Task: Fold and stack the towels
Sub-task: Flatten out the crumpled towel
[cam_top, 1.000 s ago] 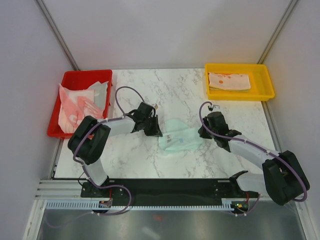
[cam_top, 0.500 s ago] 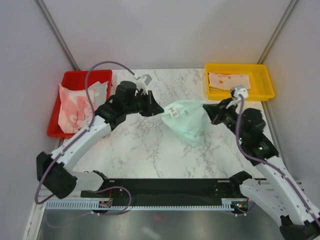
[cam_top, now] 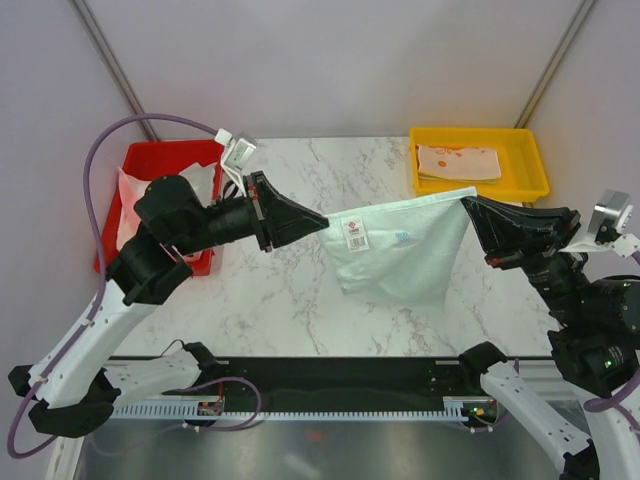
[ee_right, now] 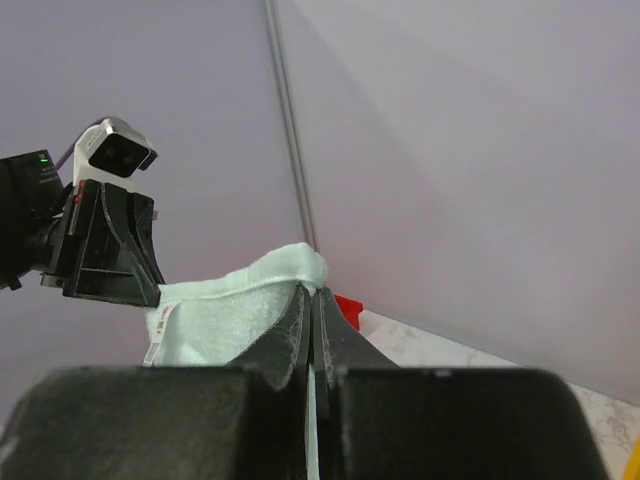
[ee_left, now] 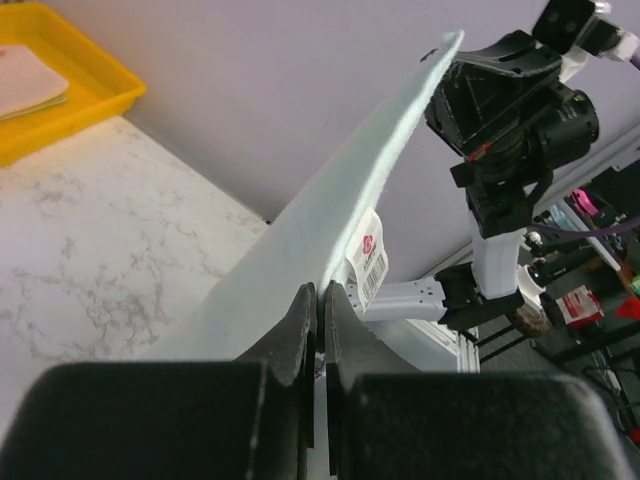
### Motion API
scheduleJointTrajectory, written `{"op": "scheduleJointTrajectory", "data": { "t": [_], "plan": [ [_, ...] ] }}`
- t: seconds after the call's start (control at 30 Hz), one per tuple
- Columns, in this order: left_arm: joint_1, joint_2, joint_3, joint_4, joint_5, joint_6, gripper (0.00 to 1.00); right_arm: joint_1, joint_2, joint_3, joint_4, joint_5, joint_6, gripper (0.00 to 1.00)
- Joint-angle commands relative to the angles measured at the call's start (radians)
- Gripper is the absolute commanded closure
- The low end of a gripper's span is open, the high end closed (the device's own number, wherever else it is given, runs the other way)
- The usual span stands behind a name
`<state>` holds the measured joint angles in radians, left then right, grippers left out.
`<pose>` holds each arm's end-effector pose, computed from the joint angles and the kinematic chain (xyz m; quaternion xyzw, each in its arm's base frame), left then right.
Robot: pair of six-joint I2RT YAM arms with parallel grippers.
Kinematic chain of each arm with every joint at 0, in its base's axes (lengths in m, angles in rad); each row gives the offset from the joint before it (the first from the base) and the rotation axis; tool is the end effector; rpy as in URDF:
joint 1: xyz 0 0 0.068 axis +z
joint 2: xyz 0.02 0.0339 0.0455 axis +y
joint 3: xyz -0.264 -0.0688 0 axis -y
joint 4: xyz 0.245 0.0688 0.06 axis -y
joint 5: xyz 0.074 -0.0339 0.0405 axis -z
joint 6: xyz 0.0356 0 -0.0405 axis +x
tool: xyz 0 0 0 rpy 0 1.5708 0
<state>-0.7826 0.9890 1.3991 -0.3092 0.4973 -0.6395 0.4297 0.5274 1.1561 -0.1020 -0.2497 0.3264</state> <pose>0.1160 -0.1393 0.4974 0.2286 0.6352 -0.5943 0.4371 0.0405 0.0282 0.4935 -0.1333 0.4885 0.3752 0.7764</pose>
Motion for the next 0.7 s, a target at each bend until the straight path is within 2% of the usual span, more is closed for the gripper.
{"op": "scheduleJointTrajectory", "data": {
  "t": [0.0,0.03,0.07,0.13,0.17,0.27,0.33,0.37,0.47,0.53,0.57,0.67],
  "plan": [
    [-0.004,0.028,0.105,-0.158,-0.165,0.024,0.98,0.000,0.046,0.030,-0.050,0.110,-0.003,1.00],
    [-0.004,0.051,0.130,-0.206,-0.222,0.061,0.98,0.000,0.057,0.028,-0.065,0.139,-0.010,1.00],
    [-0.004,0.060,0.165,-0.261,-0.341,0.079,0.98,-0.002,0.094,0.028,-0.076,0.165,-0.033,1.00],
    [-0.003,0.083,0.184,-0.301,-0.454,0.138,0.98,-0.002,0.150,0.013,-0.100,0.226,-0.055,1.00],
    [0.008,0.114,0.195,-0.318,-0.568,0.149,0.98,0.000,0.210,0.001,-0.097,0.239,-0.070,1.00],
    [0.087,0.178,0.186,-0.334,-0.635,0.210,0.98,-0.002,0.310,-0.074,0.002,0.286,-0.079,1.00],
    [0.166,0.269,0.176,-0.327,-0.591,0.215,0.98,-0.002,0.376,-0.085,0.079,0.293,-0.095,1.00],
    [0.257,0.308,0.176,-0.314,-0.498,0.213,0.98,-0.002,0.461,-0.079,0.094,0.290,-0.099,1.00],
    [0.371,0.448,0.185,-0.211,-0.360,0.227,0.98,-0.008,0.641,-0.064,0.221,0.253,-0.116,1.00],
    [0.399,0.562,0.208,-0.124,-0.347,0.257,0.98,-0.040,0.735,-0.059,0.341,0.216,-0.103,1.00],
    [0.419,0.600,0.225,-0.090,-0.320,0.271,0.98,-0.058,0.837,-0.047,0.375,0.195,-0.095,1.00],
    [0.450,0.790,0.364,-0.035,-0.298,0.319,0.98,-0.126,1.040,0.031,0.481,0.086,-0.076,1.00]
  ]
}}
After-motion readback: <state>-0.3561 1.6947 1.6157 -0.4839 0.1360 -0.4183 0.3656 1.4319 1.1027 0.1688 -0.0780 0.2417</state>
